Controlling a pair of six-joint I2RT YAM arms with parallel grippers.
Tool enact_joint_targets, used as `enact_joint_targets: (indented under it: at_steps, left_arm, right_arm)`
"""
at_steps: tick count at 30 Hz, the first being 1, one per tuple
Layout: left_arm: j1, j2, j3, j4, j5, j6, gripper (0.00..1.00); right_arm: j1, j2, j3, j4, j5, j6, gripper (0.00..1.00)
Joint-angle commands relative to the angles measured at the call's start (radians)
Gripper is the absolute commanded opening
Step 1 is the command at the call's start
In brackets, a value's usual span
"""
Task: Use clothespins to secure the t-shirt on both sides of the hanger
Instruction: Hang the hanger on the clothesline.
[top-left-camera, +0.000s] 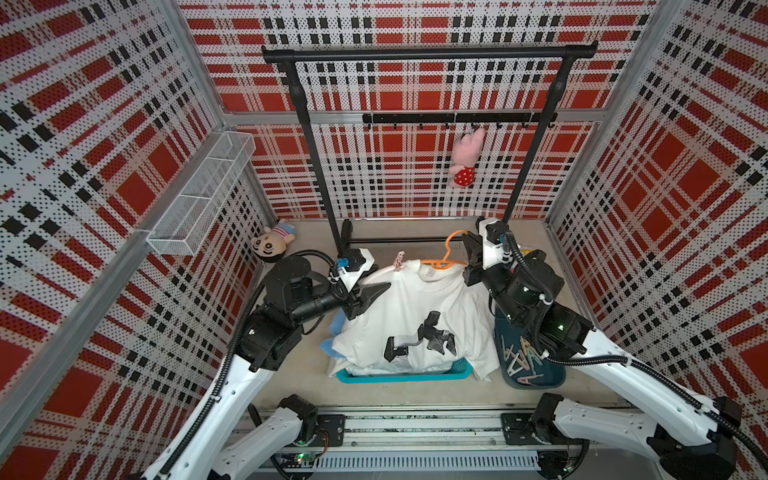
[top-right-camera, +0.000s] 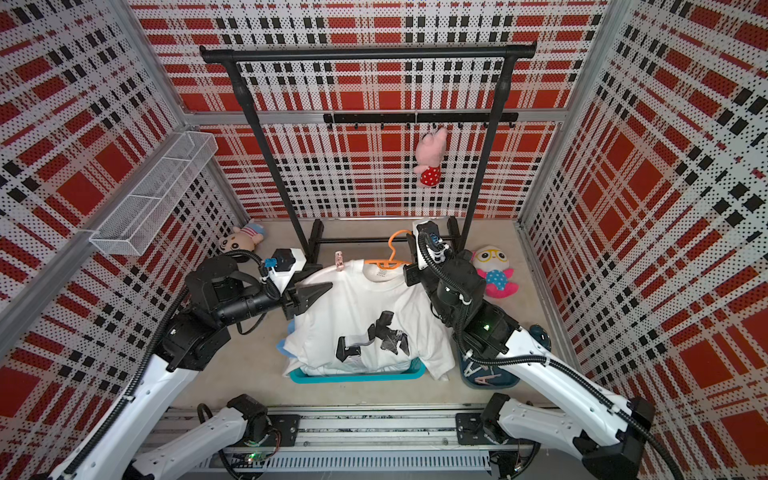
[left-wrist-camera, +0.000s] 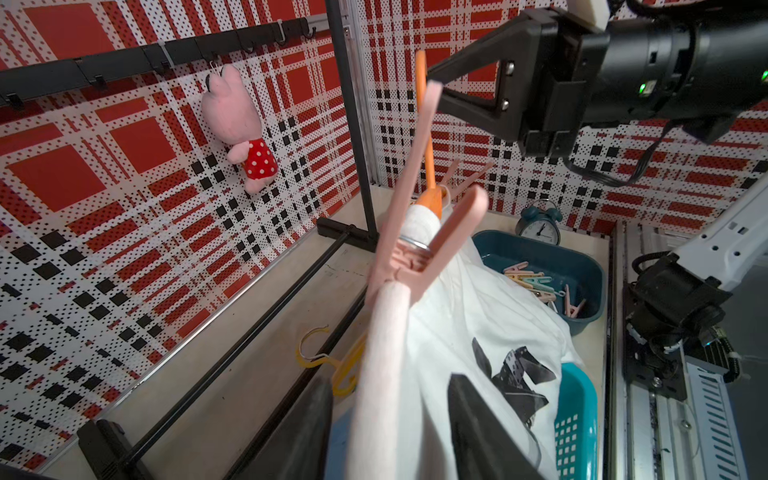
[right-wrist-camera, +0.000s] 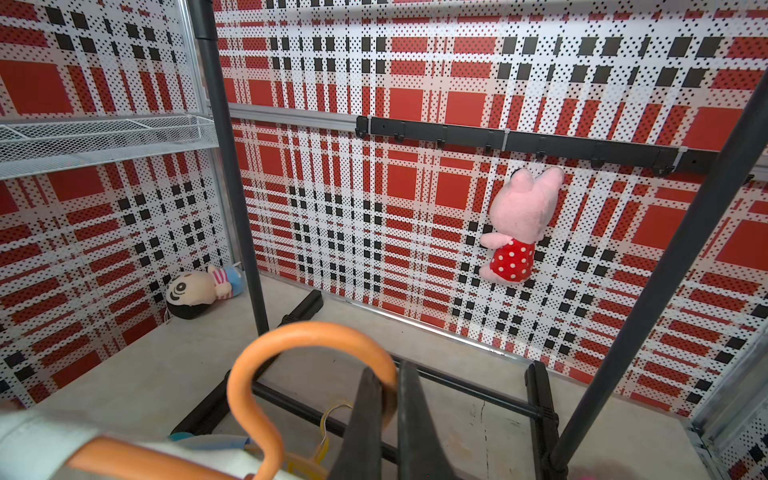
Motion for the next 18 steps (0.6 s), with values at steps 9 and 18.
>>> enact_joint_targets:
  at_steps: [9, 18]
  left_arm:
    - [0.005, -0.028, 0.024, -0.013, 0.077, -0.054, 0.19]
    - [0.006, -0.08, 0.01, 0.02, 0.048, -0.078, 0.0]
  right_arm:
    - [0.05, 0.001, 0.097, 0.109, -0.045, -0.047, 0.0]
    - [0.06, -0.001, 0.111, 0.14, -0.041, -0.036, 0.0]
